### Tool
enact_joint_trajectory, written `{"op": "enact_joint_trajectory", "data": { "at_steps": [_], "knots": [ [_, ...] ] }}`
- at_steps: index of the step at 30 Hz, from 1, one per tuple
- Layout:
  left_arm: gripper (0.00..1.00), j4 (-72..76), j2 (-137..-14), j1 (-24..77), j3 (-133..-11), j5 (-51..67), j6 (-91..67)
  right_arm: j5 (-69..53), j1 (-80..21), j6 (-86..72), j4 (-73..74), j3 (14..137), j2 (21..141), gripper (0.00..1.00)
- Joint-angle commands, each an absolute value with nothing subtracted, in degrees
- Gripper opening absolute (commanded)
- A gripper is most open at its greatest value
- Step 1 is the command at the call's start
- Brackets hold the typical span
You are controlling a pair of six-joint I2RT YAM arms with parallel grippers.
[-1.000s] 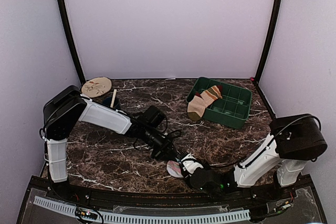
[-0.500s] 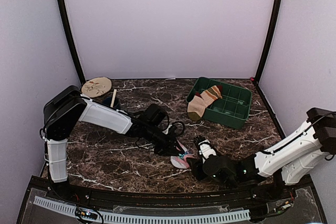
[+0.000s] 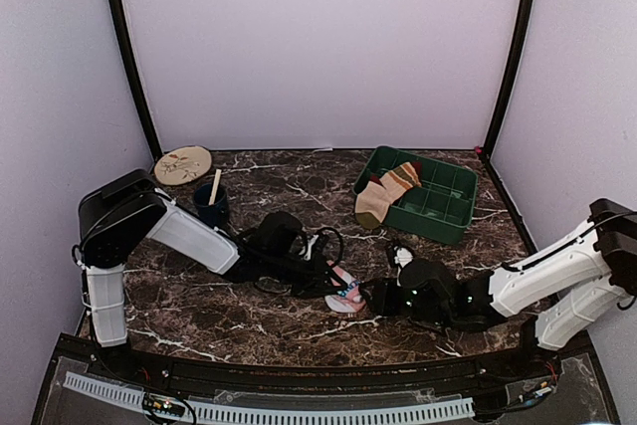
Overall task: Roll the socks
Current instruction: Roll the sock at the center of the board.
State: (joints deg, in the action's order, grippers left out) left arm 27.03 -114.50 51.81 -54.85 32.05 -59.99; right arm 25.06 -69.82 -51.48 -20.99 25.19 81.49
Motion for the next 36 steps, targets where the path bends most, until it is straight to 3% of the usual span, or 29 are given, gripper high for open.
{"op": "enact_joint_trajectory", "data": {
  "at_steps": [1,22,36],
  "knots": [
    [0.00,23.81,-117.17,52.65,-51.86,24.80,-59.12,17.76,-66.77,-55.86,-27.32,24.72,82.70,0.51],
    [0.00,35.40,-119.70,55.62,-45.02,26.71,-59.13,-7.24,-51.64,-48.94,-32.84,27.49,90.90,0.52],
    [0.00,38.11,-120.92,57.51,-43.16,25.52,-60.73,-16.96,-48.60,-45.20,-31.87,31.86,97.18,0.53]
  ]
}}
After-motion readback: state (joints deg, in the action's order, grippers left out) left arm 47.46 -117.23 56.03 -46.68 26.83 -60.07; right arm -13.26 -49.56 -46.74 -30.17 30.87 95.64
